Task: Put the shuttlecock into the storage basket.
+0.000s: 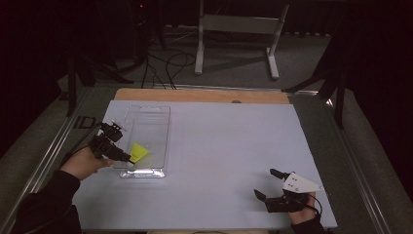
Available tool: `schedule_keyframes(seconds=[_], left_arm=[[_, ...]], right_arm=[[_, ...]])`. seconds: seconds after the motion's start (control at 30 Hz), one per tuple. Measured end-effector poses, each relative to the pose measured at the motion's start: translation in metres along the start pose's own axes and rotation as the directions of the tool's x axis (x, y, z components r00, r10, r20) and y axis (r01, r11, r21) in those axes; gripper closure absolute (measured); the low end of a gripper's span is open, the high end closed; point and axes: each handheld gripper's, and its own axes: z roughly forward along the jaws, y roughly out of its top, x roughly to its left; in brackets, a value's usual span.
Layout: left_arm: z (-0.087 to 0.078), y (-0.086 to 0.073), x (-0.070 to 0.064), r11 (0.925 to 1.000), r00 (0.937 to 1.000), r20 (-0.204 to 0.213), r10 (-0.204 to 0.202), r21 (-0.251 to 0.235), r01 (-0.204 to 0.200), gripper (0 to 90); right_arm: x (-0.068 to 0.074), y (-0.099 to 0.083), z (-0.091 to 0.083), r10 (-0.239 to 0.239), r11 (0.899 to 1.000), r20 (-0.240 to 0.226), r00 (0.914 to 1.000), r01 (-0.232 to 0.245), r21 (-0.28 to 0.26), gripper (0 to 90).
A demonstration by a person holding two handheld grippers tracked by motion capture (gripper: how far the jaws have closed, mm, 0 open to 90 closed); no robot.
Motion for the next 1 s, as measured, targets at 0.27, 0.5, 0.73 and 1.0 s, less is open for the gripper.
schedule_keyframes(seconds=[0.27, 0.5, 0.73, 1.0], left_arm=[[-0.007, 0.002, -0.003, 0.9992, 0.9999, -0.003, -0.012, -0.039, 0.011, 40.3], [-0.010, 0.006, -0.008, 0.9982, 0.9999, 0.014, 0.001, -0.060, 0.000, 28.2], [-0.012, 0.011, -0.011, 0.9942, 0.9940, 0.103, 0.035, -0.104, -0.025, 11.6], [-0.011, 0.017, -0.020, 0.9842, 0.9908, 0.087, 0.104, -0.153, -0.090, 0.1]], right_arm=[[0.000, 0.000, 0.000, -0.003, 1.000, 0.001, 1.0000, 0.003, 0.000, 8.8], [0.000, 0.000, 0.000, -0.001, 1.000, 0.002, 1.0000, 0.001, 0.000, 8.8], [0.000, 0.000, 0.000, -0.001, 1.000, 0.001, 1.0000, 0.001, 0.000, 8.8], [0.000, 0.000, 0.000, 0.000, 1.000, 0.001, 1.0000, 0.000, -0.001, 8.8]])
